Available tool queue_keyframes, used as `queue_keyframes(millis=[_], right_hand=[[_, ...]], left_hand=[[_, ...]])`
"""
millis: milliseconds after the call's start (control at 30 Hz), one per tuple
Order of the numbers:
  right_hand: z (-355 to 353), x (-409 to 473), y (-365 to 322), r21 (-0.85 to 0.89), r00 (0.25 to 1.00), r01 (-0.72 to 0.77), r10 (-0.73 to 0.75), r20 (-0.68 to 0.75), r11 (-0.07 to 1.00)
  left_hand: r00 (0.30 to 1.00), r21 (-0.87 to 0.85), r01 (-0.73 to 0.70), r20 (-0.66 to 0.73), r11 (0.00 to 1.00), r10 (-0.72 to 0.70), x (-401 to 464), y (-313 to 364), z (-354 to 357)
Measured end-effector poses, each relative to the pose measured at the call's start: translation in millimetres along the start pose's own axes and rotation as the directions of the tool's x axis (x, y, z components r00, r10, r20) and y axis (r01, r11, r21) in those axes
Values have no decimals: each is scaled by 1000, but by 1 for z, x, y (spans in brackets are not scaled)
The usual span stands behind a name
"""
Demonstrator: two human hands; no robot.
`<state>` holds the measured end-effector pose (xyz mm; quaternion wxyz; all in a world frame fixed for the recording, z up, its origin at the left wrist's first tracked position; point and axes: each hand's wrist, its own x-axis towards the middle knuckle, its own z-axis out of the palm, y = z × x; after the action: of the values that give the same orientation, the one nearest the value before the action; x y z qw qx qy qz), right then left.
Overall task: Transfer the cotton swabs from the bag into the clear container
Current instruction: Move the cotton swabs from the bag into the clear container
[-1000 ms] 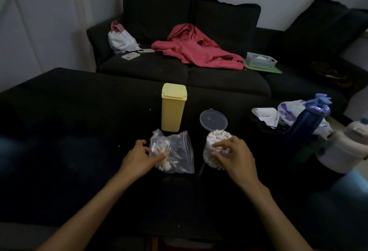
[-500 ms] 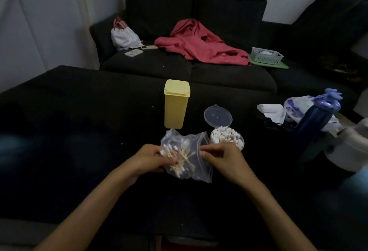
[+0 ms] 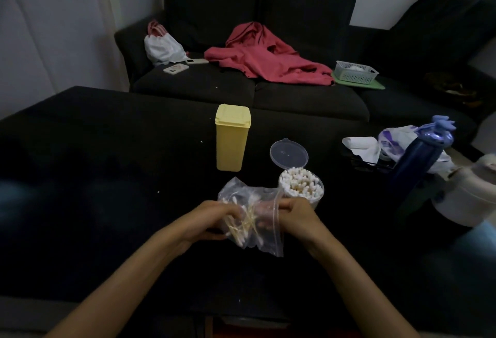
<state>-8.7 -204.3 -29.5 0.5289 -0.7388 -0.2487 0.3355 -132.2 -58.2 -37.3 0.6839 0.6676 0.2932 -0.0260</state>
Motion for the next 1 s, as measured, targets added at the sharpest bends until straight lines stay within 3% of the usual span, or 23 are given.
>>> queue_keyframes(millis=[133,367,700,867,1000], right_hand=[[5,-1,-3,104,999,-8,13,-51,995],[6,3,0,-67,997,14,-19,-74,998],[10,-2,-6,-29,997,-41,39,-74,999],[5,0,-9,-99,994,-89,94,47,991],[3,5,-7,-88,991,-101,108,82,991]], left_hand=[[997,-36,-73,-37,997,72,-1,-3,8],[971,-114,-153,-201,982,128,0,-4,13],[993,-29,-84,-90,996,81,4,-1,12],[992,133,-128,9,983,127,1,3,12],[994,81,-110,0,991,110,-1,7,12]])
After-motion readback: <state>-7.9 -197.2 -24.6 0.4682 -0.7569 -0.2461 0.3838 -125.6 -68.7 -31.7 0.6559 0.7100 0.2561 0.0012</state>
